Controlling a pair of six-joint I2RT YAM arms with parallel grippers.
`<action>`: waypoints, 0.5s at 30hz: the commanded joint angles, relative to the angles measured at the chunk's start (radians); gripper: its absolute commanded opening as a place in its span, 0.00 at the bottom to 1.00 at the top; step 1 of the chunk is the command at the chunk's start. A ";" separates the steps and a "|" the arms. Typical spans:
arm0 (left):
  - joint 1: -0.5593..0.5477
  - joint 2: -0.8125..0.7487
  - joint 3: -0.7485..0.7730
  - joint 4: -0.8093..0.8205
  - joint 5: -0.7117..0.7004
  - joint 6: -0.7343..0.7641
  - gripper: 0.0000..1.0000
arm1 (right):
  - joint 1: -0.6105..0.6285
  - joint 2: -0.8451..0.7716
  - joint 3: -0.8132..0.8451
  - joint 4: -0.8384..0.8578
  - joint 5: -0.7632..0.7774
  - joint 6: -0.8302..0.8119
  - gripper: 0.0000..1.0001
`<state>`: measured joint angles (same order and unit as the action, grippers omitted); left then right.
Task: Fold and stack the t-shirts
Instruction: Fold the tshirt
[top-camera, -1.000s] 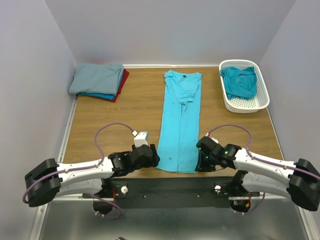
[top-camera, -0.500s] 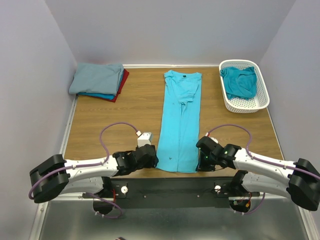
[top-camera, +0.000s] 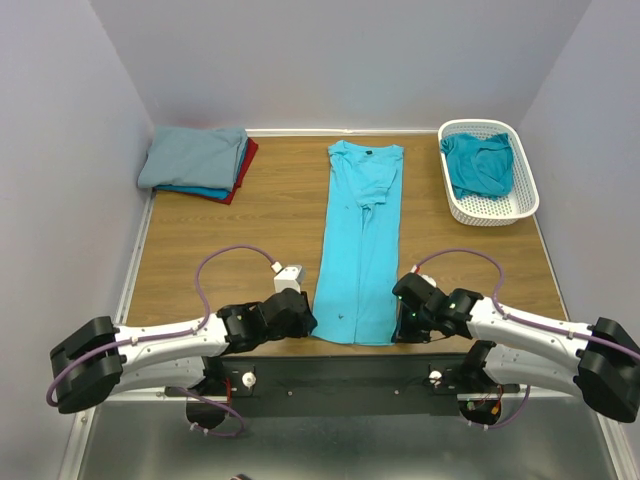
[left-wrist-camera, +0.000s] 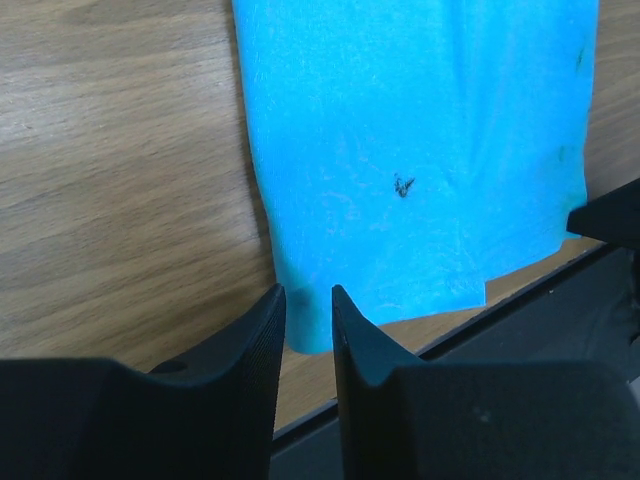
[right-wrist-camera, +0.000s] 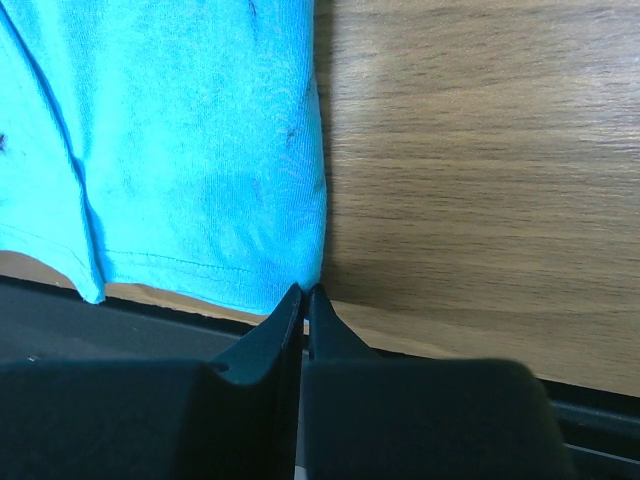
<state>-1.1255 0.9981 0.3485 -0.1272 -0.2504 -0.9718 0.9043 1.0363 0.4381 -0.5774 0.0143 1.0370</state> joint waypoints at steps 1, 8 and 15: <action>0.003 -0.003 -0.019 -0.026 0.039 0.008 0.33 | 0.008 -0.010 -0.021 0.002 0.041 0.003 0.09; 0.003 0.023 -0.009 -0.035 0.054 0.002 0.33 | 0.010 -0.021 -0.024 0.004 0.038 0.003 0.09; 0.000 0.037 -0.009 -0.028 0.074 0.001 0.33 | 0.010 -0.019 -0.025 0.002 0.038 0.003 0.09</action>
<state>-1.1259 1.0306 0.3454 -0.1474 -0.2035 -0.9722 0.9043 1.0222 0.4297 -0.5735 0.0143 1.0374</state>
